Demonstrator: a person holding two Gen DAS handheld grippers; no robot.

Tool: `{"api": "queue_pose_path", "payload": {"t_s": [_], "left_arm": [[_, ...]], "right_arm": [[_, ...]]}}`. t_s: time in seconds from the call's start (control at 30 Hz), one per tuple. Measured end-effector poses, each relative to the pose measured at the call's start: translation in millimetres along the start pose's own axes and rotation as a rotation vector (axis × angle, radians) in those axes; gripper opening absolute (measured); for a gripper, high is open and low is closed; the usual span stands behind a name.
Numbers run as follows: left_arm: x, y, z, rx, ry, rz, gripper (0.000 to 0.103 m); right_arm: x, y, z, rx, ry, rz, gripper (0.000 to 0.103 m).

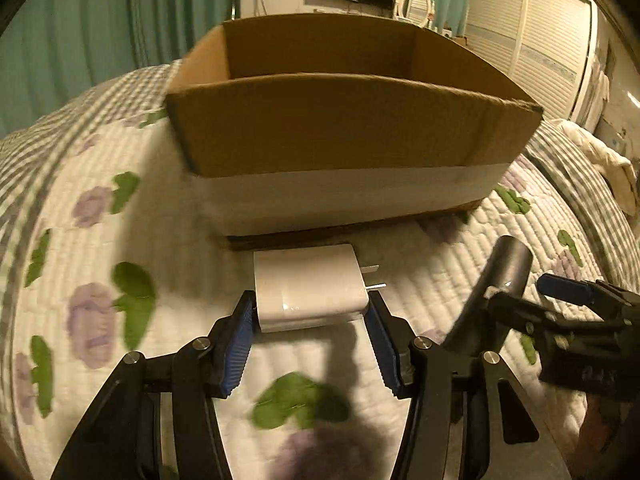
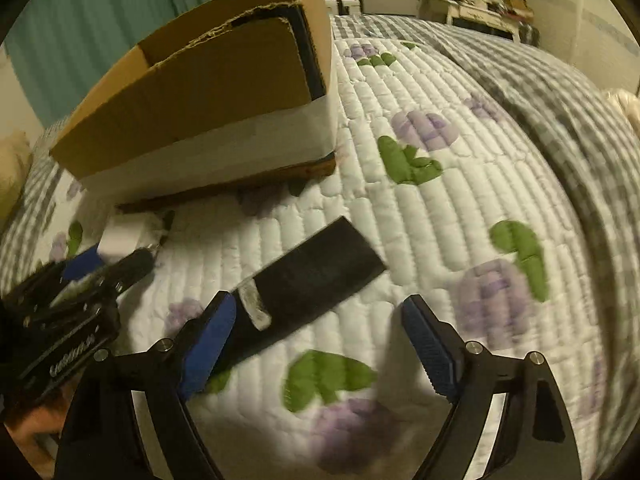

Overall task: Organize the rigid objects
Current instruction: 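Grasp the white charger with the left tool while the right tool grasps the black remote, then lift and carry the white charger and black remote over the box with both tools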

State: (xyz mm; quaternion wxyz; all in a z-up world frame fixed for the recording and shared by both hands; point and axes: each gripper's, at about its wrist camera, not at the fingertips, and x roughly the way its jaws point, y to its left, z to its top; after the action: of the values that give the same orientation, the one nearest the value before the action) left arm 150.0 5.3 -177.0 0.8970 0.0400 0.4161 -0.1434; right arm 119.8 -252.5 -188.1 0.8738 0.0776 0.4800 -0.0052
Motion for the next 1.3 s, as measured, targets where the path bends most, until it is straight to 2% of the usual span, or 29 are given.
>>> {"api": "queue_pose_path", "payload": {"t_s": [0.1, 0.23, 0.33, 0.37, 0.43, 0.47, 0.5, 0.7, 0.87, 1.1, 1.3], "left_arm": [[-5.6, 10.7, -5.5, -0.008, -0.008, 0.018, 0.054], [-12.0, 20.3, -7.2, -0.02, -0.007, 0.019, 0.054], [-12.4, 18.4, -0.9, -0.023, -0.003, 0.013, 0.054], [-13.5, 18.4, -1.0, -0.023, -0.004, 0.01, 0.055], [-16.1, 16.6, -1.5, -0.023, -0.007, 0.002, 0.055], [-19.0, 12.4, 0.1, -0.022, -0.009, 0.0, 0.055], [-21.4, 10.4, -0.1, -0.022, -0.011, -0.005, 0.055], [-39.2, 5.9, 0.3, -0.025, -0.035, -0.016, 0.055], [-55.1, 2.8, -0.9, -0.023, -0.055, -0.028, 0.055], [-79.2, -4.1, -4.0, -0.021, -0.084, -0.037, 0.055], [-104.9, -10.0, -4.6, -0.02, -0.123, -0.04, 0.054]], "right_arm": [[10.0, 8.0, 5.6, 0.026, 0.017, 0.001, 0.087], [26.6, 24.2, 8.5, 0.006, 0.038, -0.077, 0.093], [30.0, 30.3, 8.6, 0.001, 0.035, -0.108, 0.092], [29.9, 31.7, 8.1, 0.001, 0.029, -0.111, 0.088], [27.0, 34.4, 5.8, -0.004, 0.019, -0.102, 0.071], [18.8, 35.4, 0.8, -0.013, 0.013, -0.091, 0.057], [18.8, 35.4, 0.8, -0.013, 0.013, -0.091, 0.049], [0.4, 44.3, -5.0, -0.076, 0.003, -0.047, 0.032], [-19.4, 47.8, -18.7, -0.101, -0.04, -0.002, 0.023], [-49.0, 52.8, -34.2, -0.124, -0.081, 0.023, 0.021], [-76.0, 36.6, -29.3, -0.123, -0.141, 0.026, 0.021]]}}
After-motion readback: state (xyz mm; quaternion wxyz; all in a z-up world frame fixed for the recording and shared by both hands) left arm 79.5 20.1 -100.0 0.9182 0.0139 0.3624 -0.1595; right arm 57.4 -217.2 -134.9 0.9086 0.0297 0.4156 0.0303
